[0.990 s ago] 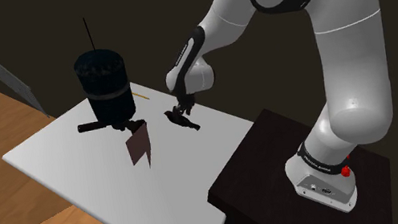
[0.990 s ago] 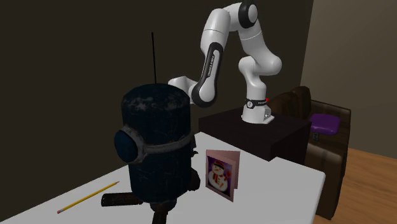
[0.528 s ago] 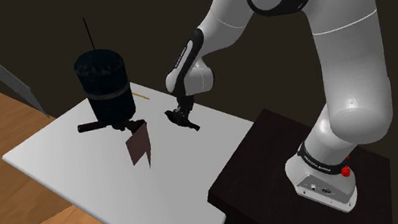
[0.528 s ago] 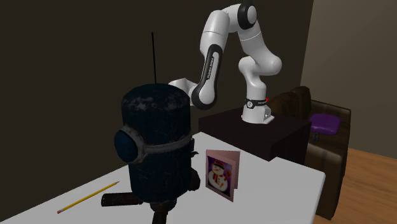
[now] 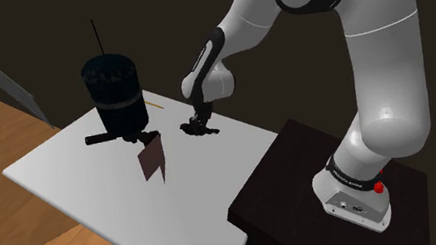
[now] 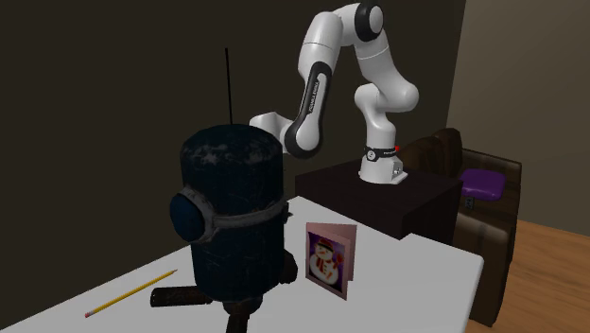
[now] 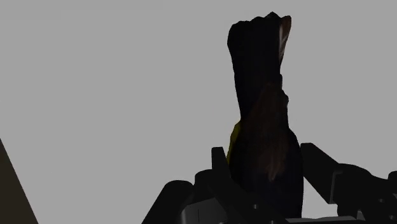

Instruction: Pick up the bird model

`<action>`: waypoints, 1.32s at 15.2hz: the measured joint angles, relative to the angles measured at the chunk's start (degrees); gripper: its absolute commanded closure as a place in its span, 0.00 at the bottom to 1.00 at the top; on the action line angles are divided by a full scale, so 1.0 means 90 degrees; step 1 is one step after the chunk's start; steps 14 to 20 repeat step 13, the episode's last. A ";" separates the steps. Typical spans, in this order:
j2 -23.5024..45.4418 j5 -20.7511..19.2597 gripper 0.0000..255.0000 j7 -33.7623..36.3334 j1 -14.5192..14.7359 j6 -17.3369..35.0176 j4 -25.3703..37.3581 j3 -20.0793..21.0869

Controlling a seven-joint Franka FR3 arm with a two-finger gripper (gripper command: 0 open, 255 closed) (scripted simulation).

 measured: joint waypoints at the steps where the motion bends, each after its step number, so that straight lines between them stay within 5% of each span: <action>1: -0.0086 -0.0035 1.00 0.0043 0.0029 -0.0072 -0.0014 -0.0037; 20: -0.1043 -0.0395 1.00 0.0426 0.0262 -0.0737 -0.0302 -0.0355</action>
